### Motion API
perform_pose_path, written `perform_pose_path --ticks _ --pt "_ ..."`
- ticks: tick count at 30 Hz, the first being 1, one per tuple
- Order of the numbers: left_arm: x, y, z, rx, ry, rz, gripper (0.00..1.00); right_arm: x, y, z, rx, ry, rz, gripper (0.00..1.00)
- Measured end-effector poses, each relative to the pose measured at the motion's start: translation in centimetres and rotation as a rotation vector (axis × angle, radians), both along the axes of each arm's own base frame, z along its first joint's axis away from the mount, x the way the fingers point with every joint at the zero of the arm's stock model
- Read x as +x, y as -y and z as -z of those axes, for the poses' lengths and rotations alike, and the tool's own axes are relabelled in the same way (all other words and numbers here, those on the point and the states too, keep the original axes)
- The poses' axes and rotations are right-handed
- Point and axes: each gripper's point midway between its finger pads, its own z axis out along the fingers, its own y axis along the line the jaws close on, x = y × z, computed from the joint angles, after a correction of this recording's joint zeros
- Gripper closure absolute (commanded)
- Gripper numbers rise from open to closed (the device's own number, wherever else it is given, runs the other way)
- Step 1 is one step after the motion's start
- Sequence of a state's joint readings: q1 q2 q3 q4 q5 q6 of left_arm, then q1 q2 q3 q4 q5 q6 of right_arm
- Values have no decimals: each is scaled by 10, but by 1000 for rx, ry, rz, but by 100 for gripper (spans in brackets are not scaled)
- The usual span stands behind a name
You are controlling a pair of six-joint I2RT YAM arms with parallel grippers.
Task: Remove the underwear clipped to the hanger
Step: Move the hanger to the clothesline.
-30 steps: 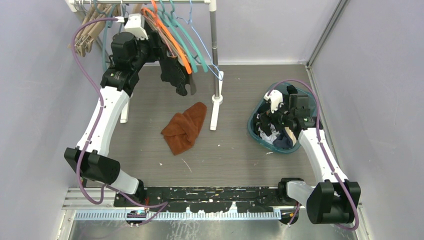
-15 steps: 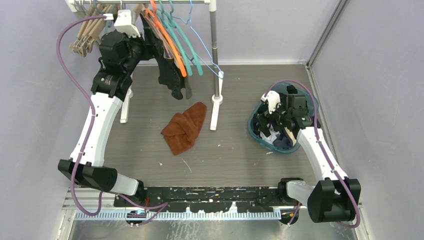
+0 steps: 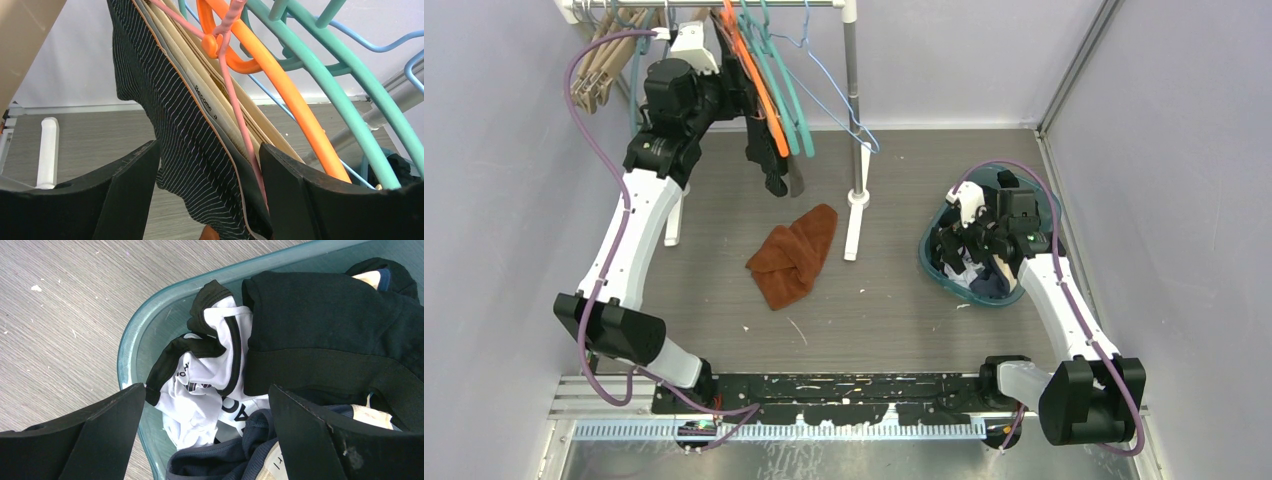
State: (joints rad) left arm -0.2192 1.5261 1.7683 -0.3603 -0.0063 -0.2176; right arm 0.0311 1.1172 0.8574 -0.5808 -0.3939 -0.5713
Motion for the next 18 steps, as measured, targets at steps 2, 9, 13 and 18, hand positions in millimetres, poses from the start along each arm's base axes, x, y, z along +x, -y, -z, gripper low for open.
perform_pose_path --ticks 2,9,13,18 --pt "1 0 2 2 -3 -4 32 0 0 0 0 0 0 0" --pt "5 -8 3 32 2 -43 38 0 0 0 -2 1 -2 0" --pt "5 -15 2 63 10 -68 41 0 0 1 -3 -3 -1 0" --pt "0 -23 -2 105 26 -94 44 0 0 5 -11 -16 -4 0"
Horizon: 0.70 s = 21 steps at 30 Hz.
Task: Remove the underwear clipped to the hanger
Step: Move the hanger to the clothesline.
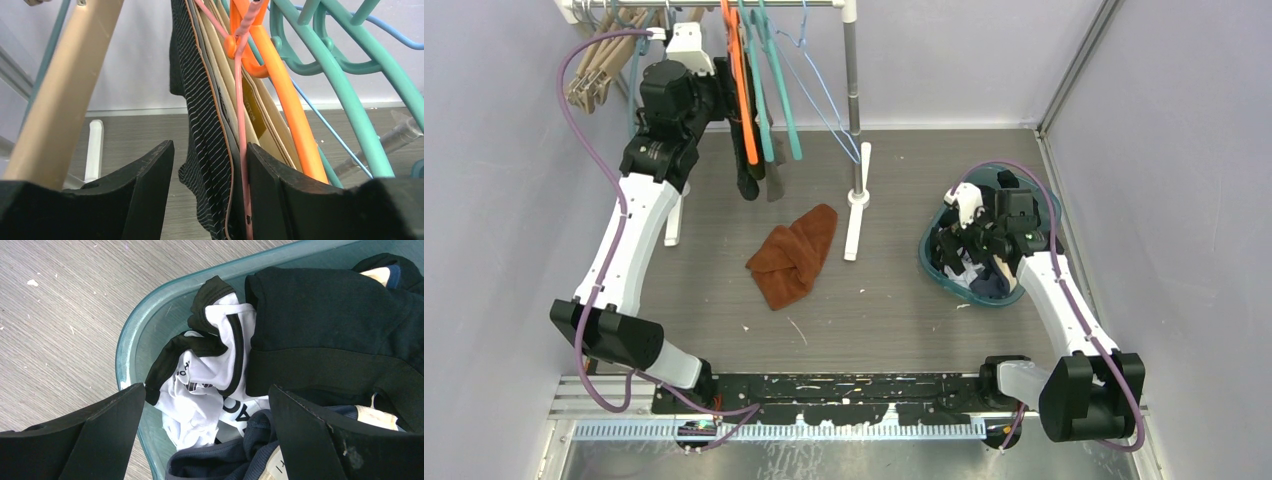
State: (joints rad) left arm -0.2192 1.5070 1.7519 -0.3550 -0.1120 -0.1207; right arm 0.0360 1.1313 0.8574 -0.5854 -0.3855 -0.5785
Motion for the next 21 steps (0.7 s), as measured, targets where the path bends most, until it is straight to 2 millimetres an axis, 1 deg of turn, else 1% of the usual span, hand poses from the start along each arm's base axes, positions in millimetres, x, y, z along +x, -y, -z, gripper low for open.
perform_pose_path --ticks 5,8,16,21 --pt "-3 -6 -5 14 14 -15 49 -1 0 2 -4 -9 -3 0" --pt "-2 -12 -6 21 16 -27 54 -1 0 4 -6 -16 -3 0" --pt "1 -27 -5 23 15 -58 59 -2 0 8 -15 -32 -10 0" --pt "3 -42 -1 -6 10 -77 61 -3 0 11 -17 -40 -14 0"
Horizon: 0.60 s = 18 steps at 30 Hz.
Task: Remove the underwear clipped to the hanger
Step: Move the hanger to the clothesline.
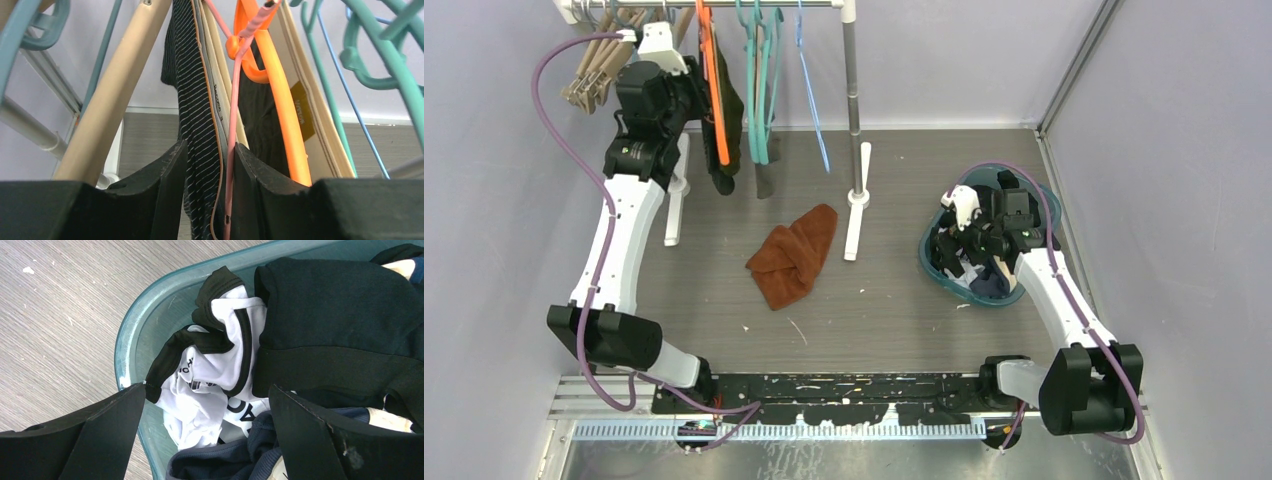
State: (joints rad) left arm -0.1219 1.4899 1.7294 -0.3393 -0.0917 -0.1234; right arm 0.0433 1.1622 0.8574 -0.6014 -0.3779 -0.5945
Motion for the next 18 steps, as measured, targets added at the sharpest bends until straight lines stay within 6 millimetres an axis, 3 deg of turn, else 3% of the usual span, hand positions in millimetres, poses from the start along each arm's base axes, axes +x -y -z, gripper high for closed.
perform_pose_path --ticks 6,14,18 --pt "1 -14 1 -59 -4 5 71 -1 0 4 -4 -19 -2 0" --pt "0 -7 1 -84 -6 51 84 -2 0 8 -8 -31 -3 0" --pt "3 -2 1 -88 -9 81 95 -3 0 11 -10 -47 -3 0"
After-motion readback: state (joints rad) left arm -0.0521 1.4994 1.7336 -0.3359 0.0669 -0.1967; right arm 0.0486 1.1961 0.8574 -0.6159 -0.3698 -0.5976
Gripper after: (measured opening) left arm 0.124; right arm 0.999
